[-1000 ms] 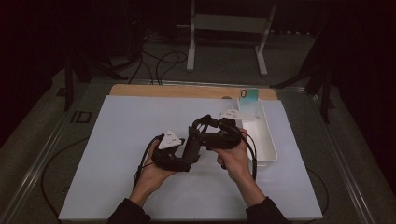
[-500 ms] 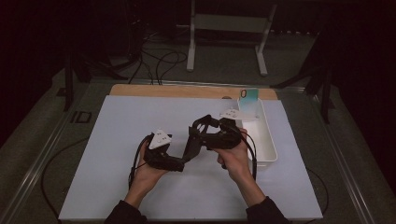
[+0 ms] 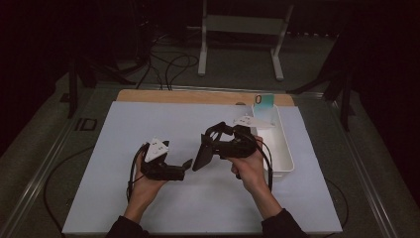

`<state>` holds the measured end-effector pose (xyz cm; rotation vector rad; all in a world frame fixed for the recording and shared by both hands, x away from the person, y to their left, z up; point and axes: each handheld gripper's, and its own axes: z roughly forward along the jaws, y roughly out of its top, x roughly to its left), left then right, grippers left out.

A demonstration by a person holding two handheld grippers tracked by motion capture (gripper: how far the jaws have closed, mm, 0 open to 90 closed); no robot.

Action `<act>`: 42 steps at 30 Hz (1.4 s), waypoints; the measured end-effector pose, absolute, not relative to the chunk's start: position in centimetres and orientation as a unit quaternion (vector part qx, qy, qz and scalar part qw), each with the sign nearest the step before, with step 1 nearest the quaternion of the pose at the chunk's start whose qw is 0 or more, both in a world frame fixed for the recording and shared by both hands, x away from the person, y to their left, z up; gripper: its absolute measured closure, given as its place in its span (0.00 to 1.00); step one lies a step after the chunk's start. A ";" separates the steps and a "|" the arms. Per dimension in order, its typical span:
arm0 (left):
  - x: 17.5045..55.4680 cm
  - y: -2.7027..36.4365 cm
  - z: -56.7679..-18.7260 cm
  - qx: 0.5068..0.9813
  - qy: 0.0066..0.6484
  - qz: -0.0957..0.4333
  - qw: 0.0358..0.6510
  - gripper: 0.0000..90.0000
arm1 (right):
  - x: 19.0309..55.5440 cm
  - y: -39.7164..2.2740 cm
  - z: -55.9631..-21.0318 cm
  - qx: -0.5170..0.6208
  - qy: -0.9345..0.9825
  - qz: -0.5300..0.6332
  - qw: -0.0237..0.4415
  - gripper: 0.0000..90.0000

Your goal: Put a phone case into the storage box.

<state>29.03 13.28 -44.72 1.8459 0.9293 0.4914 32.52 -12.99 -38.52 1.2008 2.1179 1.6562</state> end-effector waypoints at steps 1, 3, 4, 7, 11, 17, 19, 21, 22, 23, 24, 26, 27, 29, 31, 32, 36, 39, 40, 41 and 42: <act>29.0 13.3 -44.7 0.759 0.382 0.202 0.487 0.00 | 32.5 -13.0 -38.5 0.406 0.716 0.560 0.098 0.16; 28.9 13.7 -44.8 0.757 0.387 0.205 0.486 0.00 | 32.6 -13.1 -38.5 0.407 0.716 0.558 0.100 0.16; 28.8 14.2 -44.9 0.754 0.390 0.209 0.485 0.00 | 32.6 -13.1 -38.5 0.408 0.716 0.558 0.101 0.16; 28.8 14.7 -45.0 0.752 0.396 0.210 0.484 0.00 | 32.6 -13.2 -38.5 0.408 0.715 0.558 0.101 0.16; 28.6 15.7 -45.3 0.746 0.404 0.218 0.483 0.00 | 32.7 -13.3 -38.5 0.409 0.716 0.557 0.103 0.16; 28.2 17.1 -45.9 0.738 0.412 0.236 0.479 0.00 | 32.8 -13.3 -38.6 0.407 0.719 0.554 0.106 0.16; 27.9 17.9 -46.2 0.734 0.415 0.243 0.478 0.00 | 32.8 -13.3 -38.6 0.407 0.718 0.554 0.106 0.16; 27.6 18.4 -46.4 0.730 0.419 0.246 0.481 0.00 | 32.8 -13.3 -38.6 0.407 0.719 0.554 0.106 0.16; 27.5 18.7 -46.5 0.727 0.419 0.248 0.484 0.00 | 32.8 -13.3 -38.6 0.406 0.719 0.554 0.106 0.16; 27.2 19.0 -46.5 0.725 0.418 0.252 0.485 0.00 | 32.8 -13.3 -38.6 0.406 0.720 0.553 0.108 0.16; 27.0 19.3 -46.6 0.723 0.418 0.254 0.487 0.00 | 32.8 -13.4 -38.6 0.406 0.720 0.552 0.108 0.16; 26.5 19.9 -46.7 0.722 0.416 0.258 0.489 0.00 | 32.9 -13.4 -38.5 0.407 0.719 0.553 0.109 0.16; 26.3 20.2 -46.8 0.722 0.416 0.263 0.487 0.00 | 32.9 -13.5 -38.5 0.407 0.719 0.553 0.110 0.16; 25.9 20.8 -47.1 0.721 0.420 0.268 0.482 0.00 | 32.9 -13.6 -38.5 0.407 0.718 0.553 0.111 0.16; 25.7 21.1 -47.3 0.719 0.422 0.268 0.482 0.00 | 32.9 -13.6 -38.4 0.407 0.718 0.553 0.111 0.16; 25.5 21.3 -47.5 0.718 0.423 0.269 0.483 0.00 | 33.0 -13.6 -38.4 0.407 0.718 0.553 0.114 0.16; 24.8 22.1 -48.1 0.722 0.419 0.282 0.473 0.00 | 33.0 -13.8 -38.3 0.407 0.717 0.555 0.114 0.16; 24.6 22.5 -48.2 0.721 0.420 0.284 0.473 0.00 | 33.2 -14.1 -38.1 0.409 0.713 0.557 0.118 0.16; 24.5 22.8 -48.4 0.718 0.422 0.285 0.474 0.00 | 33.2 -14.2 -38.0 0.410 0.711 0.558 0.120 0.16; 24.5 22.9 -48.4 0.717 0.422 0.286 0.475 0.00 | 33.3 -14.4 -37.9 0.411 0.711 0.557 0.122 0.16; 24.5 22.9 -48.4 0.717 0.422 0.286 0.475 0.00 | 33.3 -14.4 -37.9 0.411 0.711 0.557 0.122 0.16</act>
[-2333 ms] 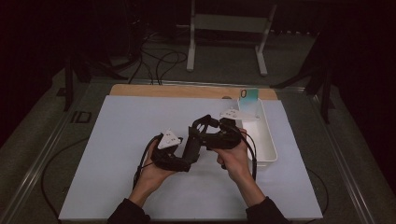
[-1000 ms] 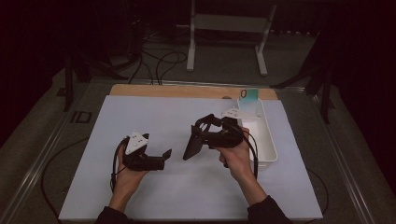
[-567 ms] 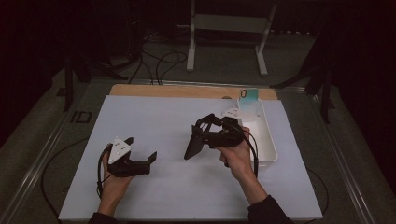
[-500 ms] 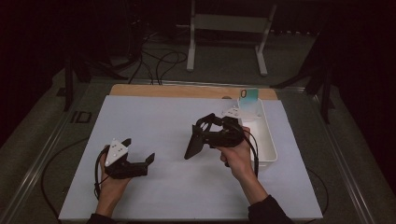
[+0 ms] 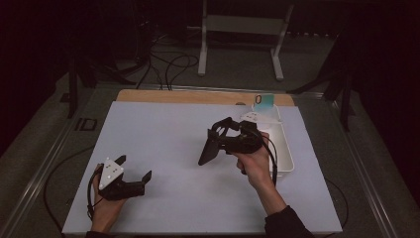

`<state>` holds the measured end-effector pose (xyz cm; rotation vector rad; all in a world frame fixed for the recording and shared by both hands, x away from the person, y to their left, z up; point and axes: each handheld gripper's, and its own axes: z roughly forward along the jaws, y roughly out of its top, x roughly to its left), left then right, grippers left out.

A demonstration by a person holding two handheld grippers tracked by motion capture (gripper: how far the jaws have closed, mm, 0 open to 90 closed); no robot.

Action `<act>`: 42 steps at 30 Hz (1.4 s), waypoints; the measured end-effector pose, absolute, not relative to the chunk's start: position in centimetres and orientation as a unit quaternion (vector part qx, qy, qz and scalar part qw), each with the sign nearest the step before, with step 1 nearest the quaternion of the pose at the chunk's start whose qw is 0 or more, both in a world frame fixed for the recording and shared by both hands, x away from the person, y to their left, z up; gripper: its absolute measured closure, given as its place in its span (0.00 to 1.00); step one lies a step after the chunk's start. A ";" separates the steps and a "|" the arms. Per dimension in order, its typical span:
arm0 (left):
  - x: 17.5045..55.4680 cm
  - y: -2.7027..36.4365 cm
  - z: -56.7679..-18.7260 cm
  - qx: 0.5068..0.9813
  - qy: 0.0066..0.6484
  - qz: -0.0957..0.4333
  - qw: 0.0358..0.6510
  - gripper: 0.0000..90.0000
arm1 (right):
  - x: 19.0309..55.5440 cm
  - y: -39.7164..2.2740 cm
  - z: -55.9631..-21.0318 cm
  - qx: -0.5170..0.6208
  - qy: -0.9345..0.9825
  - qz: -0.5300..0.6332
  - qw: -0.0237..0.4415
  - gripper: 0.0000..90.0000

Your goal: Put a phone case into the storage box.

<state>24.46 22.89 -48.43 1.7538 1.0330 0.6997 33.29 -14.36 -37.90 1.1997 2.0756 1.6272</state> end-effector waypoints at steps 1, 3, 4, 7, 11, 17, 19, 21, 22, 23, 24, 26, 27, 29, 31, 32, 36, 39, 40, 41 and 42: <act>24.5 22.9 -48.5 0.715 0.425 0.287 0.475 0.00 | 33.3 -14.5 -37.8 0.411 0.711 0.557 0.124 0.16; 24.4 23.1 -48.5 0.714 0.427 0.286 0.476 0.00 | 33.5 -14.7 -37.7 0.413 0.710 0.557 0.128 0.16; 24.4 23.2 -48.6 0.714 0.428 0.287 0.475 0.00 | 33.6 -14.8 -37.6 0.413 0.709 0.557 0.129 0.16; 24.4 23.2 -48.7 0.714 0.429 0.287 0.472 0.00 | 34.0 -15.2 -37.4 0.415 0.710 0.551 0.140 0.16; 24.6 23.1 -48.9 0.716 0.437 0.293 0.458 0.00 | 34.5 -15.5 -37.1 0.418 0.709 0.549 0.145 0.16; 24.6 23.0 -49.0 0.717 0.439 0.291 0.457 0.00 | 35.3 -15.5 -36.8 0.419 0.710 0.545 0.152 0.16; 24.5 23.0 -49.0 0.714 0.440 0.291 0.460 0.00 | 35.7 -15.5 -36.7 0.420 0.710 0.545 0.151 0.16; 24.5 23.0 -49.0 0.713 0.440 0.292 0.461 0.00 | 35.9 -15.5 -36.6 0.420 0.710 0.545 0.151 0.16; 24.5 23.0 -49.0 0.712 0.441 0.292 0.462 0.00 | 36.4 -15.5 -36.5 0.416 0.711 0.547 0.151 0.16; 24.5 23.0 -49.0 0.712 0.441 0.293 0.462 0.00 | 36.6 -15.4 -36.5 0.416 0.711 0.546 0.150 0.16; 24.5 23.0 -49.0 0.712 0.441 0.293 0.462 0.00 | 36.6 -15.4 -36.5 0.416 0.711 0.546 0.150 0.16; 24.4 23.0 -49.0 0.711 0.441 0.295 0.462 0.00 | 37.1 -15.4 -36.3 0.417 0.713 0.542 0.155 0.16; 24.5 23.0 -49.0 0.712 0.441 0.294 0.461 0.00 | 37.5 -15.4 -36.2 0.417 0.714 0.539 0.160 0.16; 24.4 22.9 -49.0 0.713 0.440 0.293 0.462 0.00 | 37.9 -15.4 -36.1 0.417 0.716 0.535 0.163 0.16; 24.4 22.9 -49.0 0.713 0.439 0.293 0.462 0.00 | 38.2 -15.4 -36.1 0.418 0.716 0.535 0.165 0.16; 24.4 22.8 -49.0 0.713 0.439 0.294 0.462 0.00 | 38.6 -15.4 -36.1 0.419 0.715 0.537 0.160 0.16; 24.4 22.8 -49.0 0.713 0.439 0.294 0.461 0.00 | 39.7 -15.4 -36.1 0.425 0.712 0.535 0.161 0.16; 24.4 22.8 -49.1 0.713 0.439 0.295 0.461 0.00 | 40.2 -15.5 -36.1 0.425 0.711 0.537 0.158 0.16; 24.4 22.8 -49.1 0.713 0.439 0.296 0.460 0.00 | 40.6 -15.5 -36.0 0.422 0.714 0.534 0.164 0.16; 24.4 22.8 -49.1 0.712 0.440 0.296 0.460 0.00 | 40.8 -15.6 -35.9 0.421 0.716 0.531 0.166 0.16; 24.4 22.8 -49.1 0.712 0.440 0.296 0.460 0.00 | 40.8 -15.6 -35.9 0.421 0.716 0.531 0.166 0.16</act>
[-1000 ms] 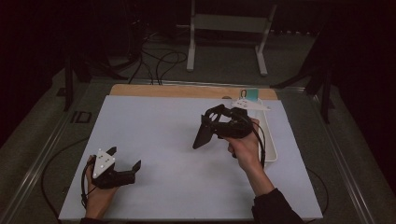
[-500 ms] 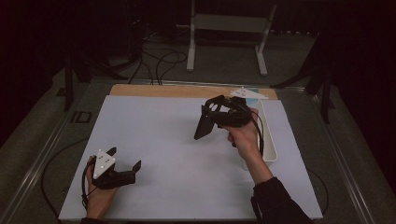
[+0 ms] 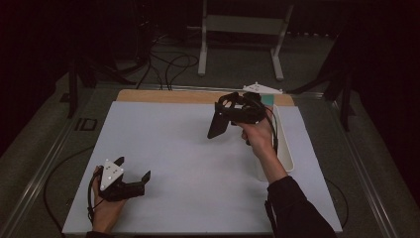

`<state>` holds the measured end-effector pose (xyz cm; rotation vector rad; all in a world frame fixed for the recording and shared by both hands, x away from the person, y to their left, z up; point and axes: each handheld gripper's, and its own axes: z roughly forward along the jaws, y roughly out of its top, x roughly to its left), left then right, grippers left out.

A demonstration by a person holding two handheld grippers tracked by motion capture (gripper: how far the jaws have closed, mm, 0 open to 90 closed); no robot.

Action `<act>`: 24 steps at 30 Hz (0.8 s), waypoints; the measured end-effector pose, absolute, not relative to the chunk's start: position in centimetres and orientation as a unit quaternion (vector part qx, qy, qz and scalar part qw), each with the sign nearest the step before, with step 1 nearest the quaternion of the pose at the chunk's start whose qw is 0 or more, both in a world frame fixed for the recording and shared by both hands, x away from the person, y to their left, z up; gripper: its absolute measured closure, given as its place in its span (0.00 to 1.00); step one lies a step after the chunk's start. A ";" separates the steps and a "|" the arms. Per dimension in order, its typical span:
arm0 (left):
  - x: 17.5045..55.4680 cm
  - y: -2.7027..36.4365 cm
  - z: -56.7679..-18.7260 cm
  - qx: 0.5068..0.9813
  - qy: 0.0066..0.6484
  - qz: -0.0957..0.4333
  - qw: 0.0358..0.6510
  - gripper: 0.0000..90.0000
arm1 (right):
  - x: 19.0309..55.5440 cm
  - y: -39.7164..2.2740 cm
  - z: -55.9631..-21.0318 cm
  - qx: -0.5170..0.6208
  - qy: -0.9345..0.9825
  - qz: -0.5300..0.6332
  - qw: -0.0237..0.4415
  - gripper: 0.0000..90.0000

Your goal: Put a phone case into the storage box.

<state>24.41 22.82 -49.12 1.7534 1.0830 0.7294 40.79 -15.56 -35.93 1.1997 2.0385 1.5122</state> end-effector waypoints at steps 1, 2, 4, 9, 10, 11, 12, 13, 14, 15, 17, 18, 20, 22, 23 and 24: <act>24.4 22.8 -49.1 0.712 0.440 0.296 0.460 0.00 | 41.0 -15.6 -35.9 0.424 0.717 0.528 0.168 0.16; 24.4 22.8 -49.1 0.712 0.440 0.296 0.460 0.00 | 41.2 -15.7 -35.9 0.424 0.717 0.526 0.169 0.16; 24.4 22.8 -49.1 0.712 0.441 0.297 0.460 0.00 | 41.7 -15.8 -35.8 0.427 0.719 0.520 0.174 0.16; 24.4 22.8 -49.2 0.713 0.440 0.299 0.457 0.00 | 42.4 -16.0 -35.6 0.421 0.727 0.512 0.182 0.16; 24.5 22.8 -49.2 0.714 0.439 0.300 0.456 0.00 | 42.5 -16.1 -35.6 0.419 0.728 0.510 0.184 0.16; 24.5 22.7 -49.2 0.715 0.439 0.300 0.454 0.00 | 42.6 -16.2 -35.5 0.418 0.730 0.508 0.189 0.16; 24.5 22.7 -49.2 0.715 0.439 0.300 0.454 0.00 | 42.8 -16.4 -35.5 0.418 0.730 0.506 0.191 0.16; 24.5 22.7 -49.2 0.715 0.438 0.300 0.454 0.00 | 42.8 -16.4 -35.5 0.418 0.730 0.506 0.191 0.16; 24.5 22.7 -49.3 0.715 0.438 0.301 0.454 0.00 | 43.0 -16.7 -35.4 0.423 0.728 0.503 0.194 0.16; 24.5 22.7 -49.3 0.714 0.439 0.301 0.454 0.00 | 43.1 -16.9 -35.3 0.424 0.726 0.504 0.196 0.16; 24.5 22.7 -49.3 0.713 0.441 0.300 0.455 0.00 | 43.3 -17.2 -35.2 0.429 0.722 0.506 0.197 0.16; 24.5 22.7 -49.3 0.713 0.441 0.300 0.455 0.00 | 43.5 -17.4 -35.1 0.429 0.721 0.506 0.199 0.16; 24.5 22.7 -49.3 0.714 0.441 0.300 0.454 0.00 | 43.6 -17.5 -35.1 0.433 0.720 0.505 0.200 0.16; 24.5 22.7 -49.3 0.715 0.440 0.300 0.453 0.00 | 43.9 -17.8 -35.0 0.437 0.717 0.503 0.204 0.16; 24.5 22.7 -49.3 0.715 0.440 0.300 0.453 0.00 | 43.9 -17.9 -35.0 0.438 0.717 0.502 0.205 0.16; 24.5 22.6 -49.3 0.716 0.438 0.300 0.453 0.00 | 44.0 -18.0 -35.0 0.441 0.716 0.501 0.206 0.16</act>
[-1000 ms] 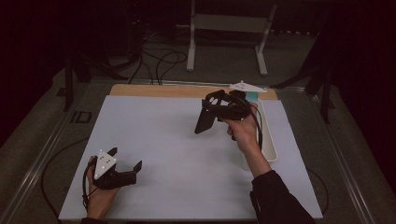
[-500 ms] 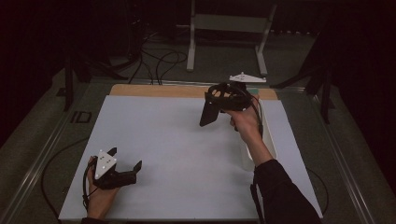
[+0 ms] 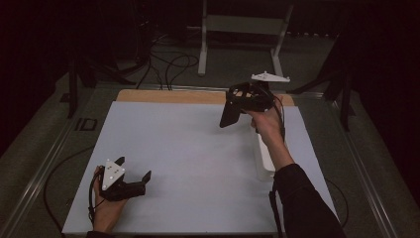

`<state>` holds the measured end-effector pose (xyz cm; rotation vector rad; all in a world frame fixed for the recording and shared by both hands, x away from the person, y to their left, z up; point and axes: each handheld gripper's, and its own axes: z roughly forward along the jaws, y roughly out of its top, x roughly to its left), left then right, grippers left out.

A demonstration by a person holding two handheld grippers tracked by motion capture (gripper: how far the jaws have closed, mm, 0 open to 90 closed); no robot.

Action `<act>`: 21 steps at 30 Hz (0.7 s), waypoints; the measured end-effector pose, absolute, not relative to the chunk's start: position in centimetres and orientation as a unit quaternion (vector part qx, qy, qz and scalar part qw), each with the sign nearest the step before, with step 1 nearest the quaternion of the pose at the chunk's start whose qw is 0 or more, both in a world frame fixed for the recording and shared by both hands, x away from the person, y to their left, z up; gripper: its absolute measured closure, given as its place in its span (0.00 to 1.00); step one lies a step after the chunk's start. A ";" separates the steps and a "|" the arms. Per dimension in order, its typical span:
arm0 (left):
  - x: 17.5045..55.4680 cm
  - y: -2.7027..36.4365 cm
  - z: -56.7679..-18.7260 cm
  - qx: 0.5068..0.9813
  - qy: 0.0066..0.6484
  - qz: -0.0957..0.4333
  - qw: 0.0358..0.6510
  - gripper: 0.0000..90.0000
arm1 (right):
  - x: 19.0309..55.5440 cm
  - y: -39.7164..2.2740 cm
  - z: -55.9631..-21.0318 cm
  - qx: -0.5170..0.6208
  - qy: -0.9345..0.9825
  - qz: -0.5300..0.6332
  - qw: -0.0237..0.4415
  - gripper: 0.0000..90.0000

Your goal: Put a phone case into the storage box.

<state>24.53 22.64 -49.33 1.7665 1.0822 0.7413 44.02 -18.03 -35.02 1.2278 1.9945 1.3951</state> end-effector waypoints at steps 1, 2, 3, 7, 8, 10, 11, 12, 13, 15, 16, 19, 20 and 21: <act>24.5 22.6 -49.3 0.716 0.438 0.300 0.453 0.00 | 44.0 -18.0 -35.0 0.441 0.716 0.501 0.206 0.16; 24.5 22.6 -49.3 0.716 0.439 0.300 0.453 0.00 | 44.2 -18.2 -35.0 0.444 0.714 0.499 0.209 0.16; 24.5 22.7 -49.3 0.715 0.439 0.300 0.453 0.00 | 44.3 -18.3 -35.0 0.445 0.713 0.498 0.212 0.16; 24.5 22.7 -49.3 0.715 0.440 0.300 0.454 0.00 | 44.6 -18.8 -34.7 0.454 0.708 0.496 0.218 0.16; 24.5 22.7 -49.3 0.715 0.440 0.300 0.454 0.00 | 44.6 -18.8 -34.7 0.454 0.708 0.496 0.218 0.16; 24.6 22.6 -49.4 0.715 0.439 0.299 0.454 0.00 | 44.7 -19.2 -34.6 0.461 0.702 0.495 0.222 0.16; 24.6 22.6 -49.4 0.715 0.439 0.299 0.453 0.00 | 44.7 -19.2 -34.6 0.461 0.702 0.495 0.222 0.16; 24.6 22.6 -49.4 0.715 0.439 0.299 0.454 0.00 | 44.9 -19.4 -34.5 0.468 0.697 0.494 0.226 0.16; 24.6 22.6 -49.4 0.715 0.439 0.299 0.454 0.00 | 44.9 -19.4 -34.5 0.468 0.697 0.494 0.226 0.16; 24.6 22.6 -49.4 0.715 0.440 0.299 0.454 0.00 | 45.1 -19.8 -34.3 0.478 0.691 0.492 0.228 0.16; 24.6 22.6 -49.4 0.714 0.440 0.300 0.455 0.00 | 45.1 -19.8 -34.3 0.478 0.691 0.492 0.228 0.16; 24.6 22.7 -49.4 0.715 0.439 0.300 0.454 0.00 | 45.2 -20.3 -34.0 0.482 0.687 0.489 0.237 0.16; 24.6 22.6 -49.4 0.715 0.439 0.300 0.454 0.00 | 45.2 -20.5 -33.9 0.485 0.684 0.489 0.238 0.16; 24.6 22.6 -49.4 0.716 0.439 0.299 0.453 0.00 | 45.3 -21.0 -33.6 0.492 0.677 0.492 0.241 0.16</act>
